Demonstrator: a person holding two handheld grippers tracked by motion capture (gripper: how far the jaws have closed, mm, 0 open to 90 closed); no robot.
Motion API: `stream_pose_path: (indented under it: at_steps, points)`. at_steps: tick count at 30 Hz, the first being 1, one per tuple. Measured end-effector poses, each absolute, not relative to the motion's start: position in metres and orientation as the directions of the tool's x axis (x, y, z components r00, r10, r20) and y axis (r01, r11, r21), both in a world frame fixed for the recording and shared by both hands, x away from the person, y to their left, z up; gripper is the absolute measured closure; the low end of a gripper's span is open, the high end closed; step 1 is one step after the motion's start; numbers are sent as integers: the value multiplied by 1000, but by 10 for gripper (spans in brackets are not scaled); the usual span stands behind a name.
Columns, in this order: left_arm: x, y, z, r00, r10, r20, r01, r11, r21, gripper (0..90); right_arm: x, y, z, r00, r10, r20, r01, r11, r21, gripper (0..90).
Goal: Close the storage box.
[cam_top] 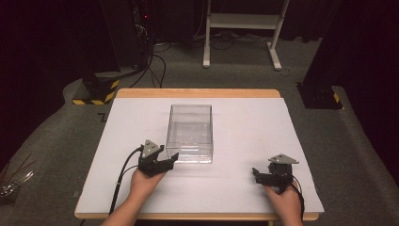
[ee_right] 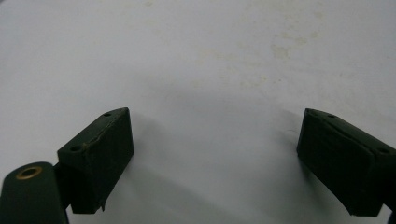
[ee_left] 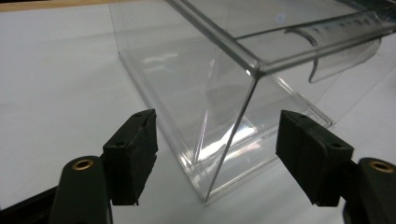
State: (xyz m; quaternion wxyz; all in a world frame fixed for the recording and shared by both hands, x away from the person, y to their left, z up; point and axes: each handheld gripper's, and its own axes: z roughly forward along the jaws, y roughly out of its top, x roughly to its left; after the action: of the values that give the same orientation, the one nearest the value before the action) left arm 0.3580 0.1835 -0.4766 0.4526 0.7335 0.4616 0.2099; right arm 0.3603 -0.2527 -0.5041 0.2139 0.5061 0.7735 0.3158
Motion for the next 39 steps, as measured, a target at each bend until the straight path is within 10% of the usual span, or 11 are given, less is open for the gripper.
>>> stream_pose_path:
  at_steps: [39]
  points:
    - [318, 300, -507, 345, 939, 17, 632, -246, 735, 193, 360, -253, -504, -397, 918, -13, 647, 290, 705, 108]
